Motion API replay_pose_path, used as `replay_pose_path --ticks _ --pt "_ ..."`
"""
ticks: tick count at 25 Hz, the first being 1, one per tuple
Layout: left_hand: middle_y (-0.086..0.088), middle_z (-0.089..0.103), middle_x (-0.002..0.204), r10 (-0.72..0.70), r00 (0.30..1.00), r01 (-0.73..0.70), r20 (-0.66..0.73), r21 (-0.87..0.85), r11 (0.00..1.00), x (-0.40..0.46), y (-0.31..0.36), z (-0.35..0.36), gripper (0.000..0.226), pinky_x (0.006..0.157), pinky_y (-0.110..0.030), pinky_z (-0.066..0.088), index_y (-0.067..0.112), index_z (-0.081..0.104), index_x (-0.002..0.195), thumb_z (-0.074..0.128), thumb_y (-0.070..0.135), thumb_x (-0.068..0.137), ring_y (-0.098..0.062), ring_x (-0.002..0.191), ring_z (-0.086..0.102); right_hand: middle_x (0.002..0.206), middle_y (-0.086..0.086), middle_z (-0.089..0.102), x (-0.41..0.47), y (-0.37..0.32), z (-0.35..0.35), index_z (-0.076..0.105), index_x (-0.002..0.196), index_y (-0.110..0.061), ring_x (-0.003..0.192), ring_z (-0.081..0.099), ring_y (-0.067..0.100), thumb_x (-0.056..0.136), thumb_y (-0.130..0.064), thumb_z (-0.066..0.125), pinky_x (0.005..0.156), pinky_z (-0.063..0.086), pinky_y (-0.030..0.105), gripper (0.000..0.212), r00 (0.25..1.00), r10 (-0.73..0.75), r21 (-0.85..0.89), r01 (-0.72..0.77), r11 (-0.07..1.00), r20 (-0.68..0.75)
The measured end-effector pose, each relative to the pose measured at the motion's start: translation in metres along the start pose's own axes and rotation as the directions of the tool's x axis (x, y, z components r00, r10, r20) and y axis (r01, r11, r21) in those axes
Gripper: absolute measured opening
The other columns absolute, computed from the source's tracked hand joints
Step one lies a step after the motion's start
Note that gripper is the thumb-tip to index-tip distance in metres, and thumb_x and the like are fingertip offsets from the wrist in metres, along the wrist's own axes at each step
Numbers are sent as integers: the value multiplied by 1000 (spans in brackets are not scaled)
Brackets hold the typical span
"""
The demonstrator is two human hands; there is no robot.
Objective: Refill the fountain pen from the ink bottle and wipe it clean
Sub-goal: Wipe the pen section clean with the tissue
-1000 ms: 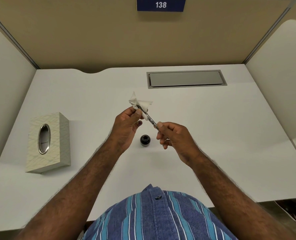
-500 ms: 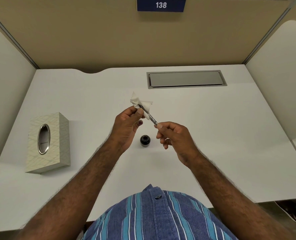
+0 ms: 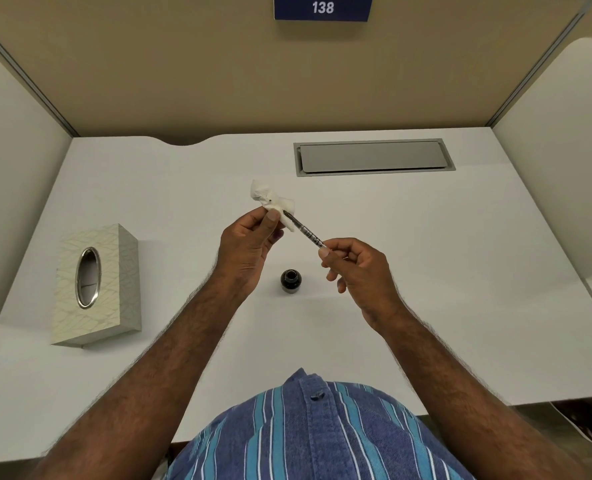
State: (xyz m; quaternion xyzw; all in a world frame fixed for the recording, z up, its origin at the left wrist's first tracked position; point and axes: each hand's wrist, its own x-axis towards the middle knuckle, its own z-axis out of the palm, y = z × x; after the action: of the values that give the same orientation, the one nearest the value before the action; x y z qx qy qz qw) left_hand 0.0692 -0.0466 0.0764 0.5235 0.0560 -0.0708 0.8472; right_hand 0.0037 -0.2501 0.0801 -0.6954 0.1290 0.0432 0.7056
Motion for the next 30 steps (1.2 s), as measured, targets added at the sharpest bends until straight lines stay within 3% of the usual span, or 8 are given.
replay_pose_path --ticks 7,12,21,24,27,30 --pt "-5 79 108 10 999 -12 39 53 999 -2 1 3 18 85 -26 55 14 78 109 64 8 99 -16 97 72 90 11 76 -1 1 -2 80 99 -33 65 66 13 84 -39 83 52 48 31 16 1000 -16 -61 14 998 -24" --pt "-9 78 107 -57 997 53 43 71 996 -1 3 3 19 80 -28 51 5 75 112 67 14 98 -17 92 70 85 7 77 -2 1 -4 81 99 -32 64 64 13 86 -34 84 51 46 30 14 1000 -13 -62 13 998 -1" --pt "-6 78 97 -111 994 110 7 85 990 -1 6 0 13 79 -29 46 6 75 101 65 12 98 -14 89 67 85 6 77 -2 2 -5 82 101 -26 69 65 15 89 -27 84 54 48 32 12 999 -2 -51 3 999 37" --pt "-6 78 96 -113 993 111 25 85 990 -1 7 -1 11 79 -28 46 8 77 97 67 13 97 -15 89 68 88 4 78 -3 5 -6 83 97 -29 74 64 11 87 -32 86 62 52 33 10 1000 -22 -148 25 989 23" --pt "-10 78 102 -125 991 121 41 94 988 -1 6 -2 11 82 -31 46 10 78 98 70 17 95 -17 93 69 89 -6 77 -2 8 -6 83 93 -31 77 62 7 85 -37 87 70 50 24 11 995 -96 -288 100 953 28" --pt "-8 79 108 -124 992 122 21 62 991 0 5 -4 12 84 -33 45 16 80 99 72 23 93 -16 97 71 89 -4 76 -1 11 -6 84 92 -28 79 65 18 86 -33 87 73 49 25 9 991 -126 -325 131 937 38"
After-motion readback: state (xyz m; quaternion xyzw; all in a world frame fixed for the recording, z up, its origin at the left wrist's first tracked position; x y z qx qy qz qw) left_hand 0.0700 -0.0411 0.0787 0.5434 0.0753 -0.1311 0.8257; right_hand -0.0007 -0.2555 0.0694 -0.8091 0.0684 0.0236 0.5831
